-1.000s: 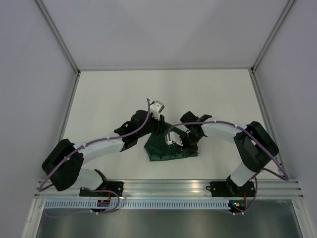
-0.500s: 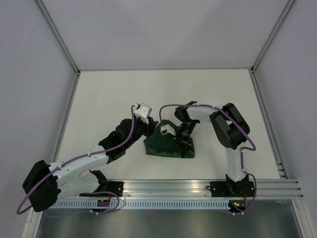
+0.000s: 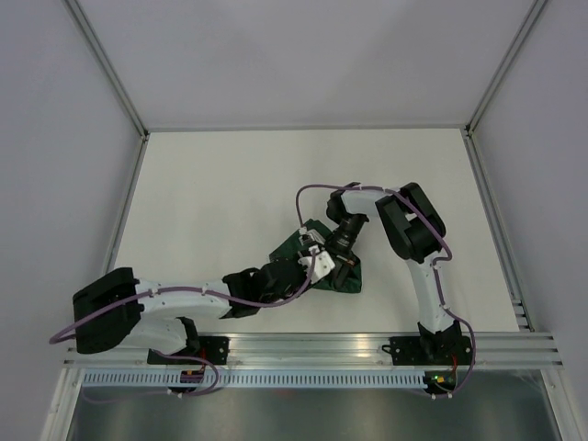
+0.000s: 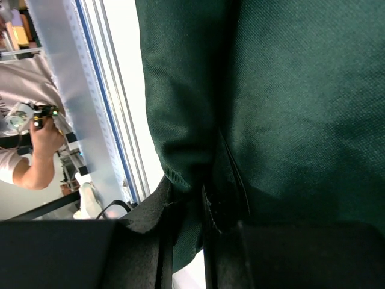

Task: Fold the napkin, place the utensils inside, and roll it up
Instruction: Roll the napkin with the utensil

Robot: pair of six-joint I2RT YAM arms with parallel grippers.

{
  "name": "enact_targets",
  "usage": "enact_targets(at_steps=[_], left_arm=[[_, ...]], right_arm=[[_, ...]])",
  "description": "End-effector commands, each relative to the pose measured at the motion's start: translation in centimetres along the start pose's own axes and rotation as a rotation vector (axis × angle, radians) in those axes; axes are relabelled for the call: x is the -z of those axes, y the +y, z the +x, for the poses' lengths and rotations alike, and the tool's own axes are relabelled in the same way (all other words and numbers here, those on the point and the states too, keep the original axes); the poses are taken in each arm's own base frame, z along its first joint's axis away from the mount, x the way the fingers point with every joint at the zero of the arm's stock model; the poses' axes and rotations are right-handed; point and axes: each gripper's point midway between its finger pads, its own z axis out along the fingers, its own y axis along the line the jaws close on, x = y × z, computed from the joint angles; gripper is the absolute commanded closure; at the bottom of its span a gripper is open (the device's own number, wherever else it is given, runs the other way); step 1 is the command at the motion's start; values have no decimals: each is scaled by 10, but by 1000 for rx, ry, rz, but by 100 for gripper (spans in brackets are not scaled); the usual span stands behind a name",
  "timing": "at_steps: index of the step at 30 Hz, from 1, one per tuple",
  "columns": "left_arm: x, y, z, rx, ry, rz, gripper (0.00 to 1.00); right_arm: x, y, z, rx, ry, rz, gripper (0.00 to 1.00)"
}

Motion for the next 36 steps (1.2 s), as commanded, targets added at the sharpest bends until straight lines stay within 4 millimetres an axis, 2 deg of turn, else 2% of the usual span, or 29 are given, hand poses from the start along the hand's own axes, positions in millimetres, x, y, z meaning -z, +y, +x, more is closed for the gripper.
enact_targets(at_steps=[1, 9, 10, 11, 12, 18, 27, 29, 32, 33, 35, 36], left_arm=[[-13, -19, -3, -147, 17, 31, 55], [-33, -45, 5, -243, 47, 95, 50], [-35, -47, 8, -250, 55, 100, 48], [-38, -49, 10, -262, 61, 110, 38], [-40, -51, 13, -272, 65, 119, 36], [-50, -58, 27, -312, 95, 145, 35], [-60, -56, 55, -336, 162, 134, 34], [-60, -59, 61, -316, 185, 165, 37], [-61, -63, 67, -287, 227, 205, 55], [-61, -62, 69, -277, 240, 210, 67], [-60, -67, 72, -253, 257, 239, 82], [-59, -66, 74, -240, 266, 245, 85]], right_arm=[[-4, -68, 15, 104, 94, 163, 96], [-3, -76, 21, 75, 91, 154, 96], [-3, -77, 22, 73, 90, 153, 96], [-3, -77, 22, 72, 90, 151, 96], [-3, -77, 23, 68, 91, 146, 96], [-2, -78, 24, 58, 93, 128, 96], [0, -79, 25, 58, 89, 121, 96], [0, -78, 25, 59, 87, 120, 96], [1, -79, 24, 60, 77, 124, 96], [1, -79, 23, 64, 75, 125, 96], [5, -78, 20, 73, 61, 134, 95], [5, -78, 20, 76, 56, 135, 94]])
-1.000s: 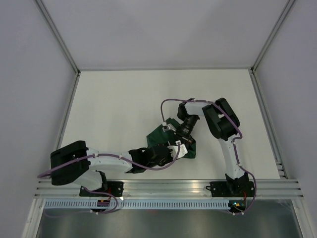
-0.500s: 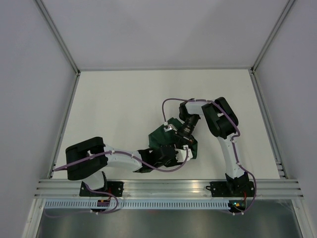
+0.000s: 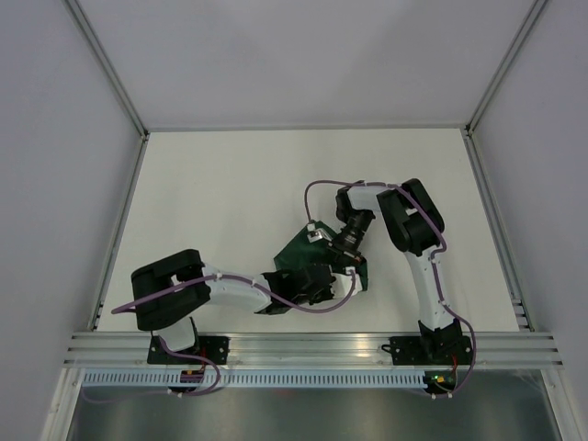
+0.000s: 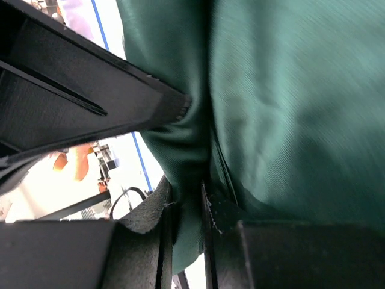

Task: Fold the napkin, place the utensils inside, and roll it up
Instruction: Roll the napkin with the utensil

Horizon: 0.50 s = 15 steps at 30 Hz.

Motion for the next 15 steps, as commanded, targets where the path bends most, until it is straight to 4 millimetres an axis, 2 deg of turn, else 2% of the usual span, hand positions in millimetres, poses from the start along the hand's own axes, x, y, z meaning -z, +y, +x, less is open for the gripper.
enact_targets(at_steps=[1, 2, 6, 7, 8, 10, 15], left_arm=[[-4, -15, 7, 78, 36, 96, 91], [-4, -16, 9, 86, 46, 107, 98], [-4, -17, 14, 156, 52, 168, 98], [-4, -23, 13, 182, 44, 213, 98], [-4, -23, 14, 202, 44, 226, 98], [-4, -24, 14, 251, 39, 266, 98], [-5, -21, 15, 332, 32, 322, 98]], right_arm=[[6, -73, -2, 188, 51, 237, 92], [9, -72, -6, 198, 36, 246, 86], [17, -65, -12, 227, -11, 290, 66], [19, -62, -15, 239, -26, 302, 62], [26, -55, -20, 260, -48, 322, 56], [32, -47, -25, 272, -93, 323, 50], [70, -23, -43, 315, -253, 386, 43]])
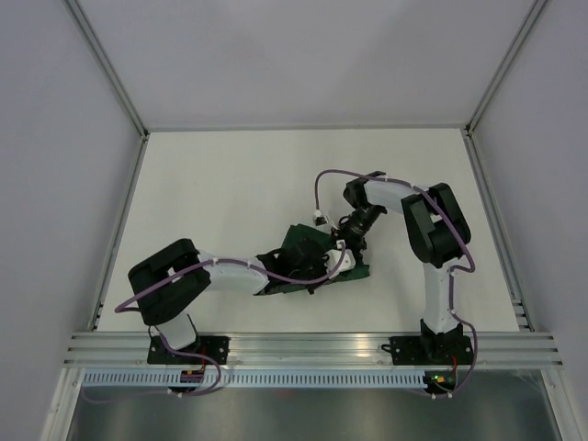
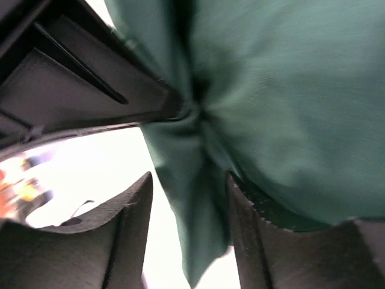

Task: Fold the napkin, place the utensils inside, and roll it up
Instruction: Roll the napkin with the utensil

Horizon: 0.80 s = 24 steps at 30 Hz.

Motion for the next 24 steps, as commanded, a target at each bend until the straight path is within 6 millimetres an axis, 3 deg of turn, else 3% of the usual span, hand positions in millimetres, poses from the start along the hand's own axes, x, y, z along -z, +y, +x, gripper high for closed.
enact_targets(at_steps=[1, 5, 7, 8, 10, 11, 13, 14, 15, 17, 18, 20, 22, 23, 24], left_arm=[[0, -21, 28, 137, 85, 133, 98], [1, -20, 30, 203, 80, 183, 98], [2, -18, 29, 247, 70, 218, 98], [1, -19, 33, 264, 81, 233, 98], [2, -17, 32, 305, 73, 267, 98], [2, -18, 32, 321, 75, 281, 98], [1, -17, 32, 361, 72, 322, 98], [2, -17, 31, 375, 68, 336, 98], [0, -14, 35, 404, 75, 345, 98], [1, -16, 31, 426, 62, 397, 98], [1, -13, 35, 478, 71, 406, 98], [1, -14, 33, 503, 63, 448, 98], [0, -13, 33, 539, 60, 483, 98], [0, -13, 33, 546, 57, 493, 98], [-1, -12, 34, 559, 57, 499, 98]], right_arm=[[33, -28, -36, 156, -175, 175, 42], [81, -26, -51, 183, -354, 262, 41], [92, -26, -47, 189, -401, 281, 40], [106, -26, -49, 215, -448, 319, 40], [108, -24, -40, 242, -466, 340, 40], [118, -22, -41, 289, -490, 388, 39], [108, -19, -28, 322, -484, 410, 39], [118, -13, -34, 393, -509, 472, 38], [107, -13, -23, 391, -500, 478, 37], [115, -3, -25, 495, -519, 561, 35], [106, -2, -17, 503, -514, 563, 34], [108, 9, -18, 589, -519, 613, 31], [93, 9, -6, 599, -484, 629, 30], [91, 14, -13, 659, -476, 658, 29], [77, 13, -5, 657, -453, 656, 29]])
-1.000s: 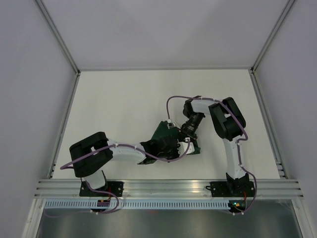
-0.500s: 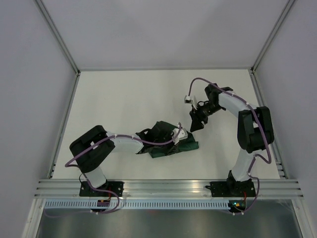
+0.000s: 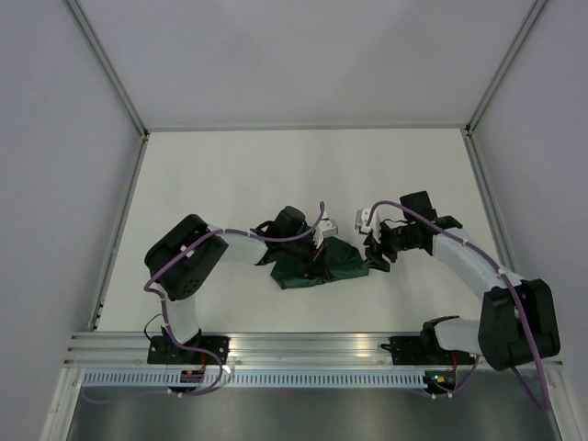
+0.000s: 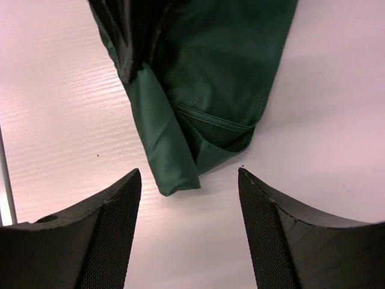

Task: Fold the napkin, place the utensils inside, and roll it up
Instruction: Roll the napkin with the utensil

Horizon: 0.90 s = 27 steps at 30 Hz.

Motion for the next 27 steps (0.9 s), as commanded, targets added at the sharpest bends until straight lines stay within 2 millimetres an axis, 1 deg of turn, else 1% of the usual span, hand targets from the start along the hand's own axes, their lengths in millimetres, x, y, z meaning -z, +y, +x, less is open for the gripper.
enact_targets(at_steps=[1, 2, 3, 4, 5, 6, 7, 8, 9, 10, 11, 14, 16, 17, 18, 20, 21, 22, 23, 24, 25, 26, 27], left_arm=[[-2, -7, 38, 151, 101, 82, 98], [-2, -6, 37, 156, 101, 86, 98], [-1, -5, 37, 166, 98, 93, 98], [-1, -6, 38, 173, 100, 107, 98], [0, -6, 38, 182, 98, 113, 98], [0, -6, 36, 188, 96, 125, 98], [0, -6, 36, 191, 97, 128, 98], [0, -4, 38, 198, 100, 128, 98], [-1, -5, 38, 203, 102, 139, 98], [-1, -5, 39, 211, 107, 142, 98], [-2, -4, 41, 219, 114, 144, 98], [-3, -3, 40, 228, 117, 160, 98], [-3, -3, 39, 230, 115, 175, 98], [-2, -3, 38, 233, 112, 179, 98], [-1, -4, 37, 232, 109, 186, 98], [0, -4, 35, 231, 103, 197, 98], [0, -5, 33, 225, 99, 199, 98], [1, -5, 31, 220, 94, 199, 98], [2, -5, 28, 213, 87, 199, 98], [3, -5, 25, 208, 80, 197, 96], [5, -7, 18, 191, 67, 196, 93], [7, -7, 14, 179, 57, 186, 89], [8, -4, 10, 164, 48, 163, 86]], right_arm=[[-15, -1, -16, 260, -36, 75, 28], [-22, 8, -3, 272, -8, 72, 28], [-26, 11, -1, 288, 0, 86, 27], [-30, 10, -9, 366, -5, 130, 26], [-37, 19, 2, 380, 11, 121, 25], [-39, 22, 3, 402, 14, 130, 24], [-43, 24, -3, 444, 4, 140, 24], [-46, 25, 4, 449, 23, 146, 24], [-48, 26, 6, 455, 29, 148, 23], [-50, 27, 4, 472, 21, 153, 23], [-51, 28, 8, 473, 31, 155, 23], [-55, 34, 10, 484, 33, 142, 23], [-59, 38, 11, 496, 43, 134, 25], [-61, 40, 15, 501, 53, 129, 26], [-61, 40, 18, 510, 67, 136, 28], [-66, 46, 22, 533, 81, 115, 32], [-67, 47, 24, 538, 88, 109, 43], [-69, 51, 30, 537, 107, 86, 50], [-70, 51, 30, 543, 116, 77, 59], [-71, 53, 34, 533, 134, 57, 71], [-71, 57, 39, 522, 155, 30, 75], [-71, 55, 36, 529, 161, 24, 76], [-73, 56, 41, 517, 183, 2, 79]])
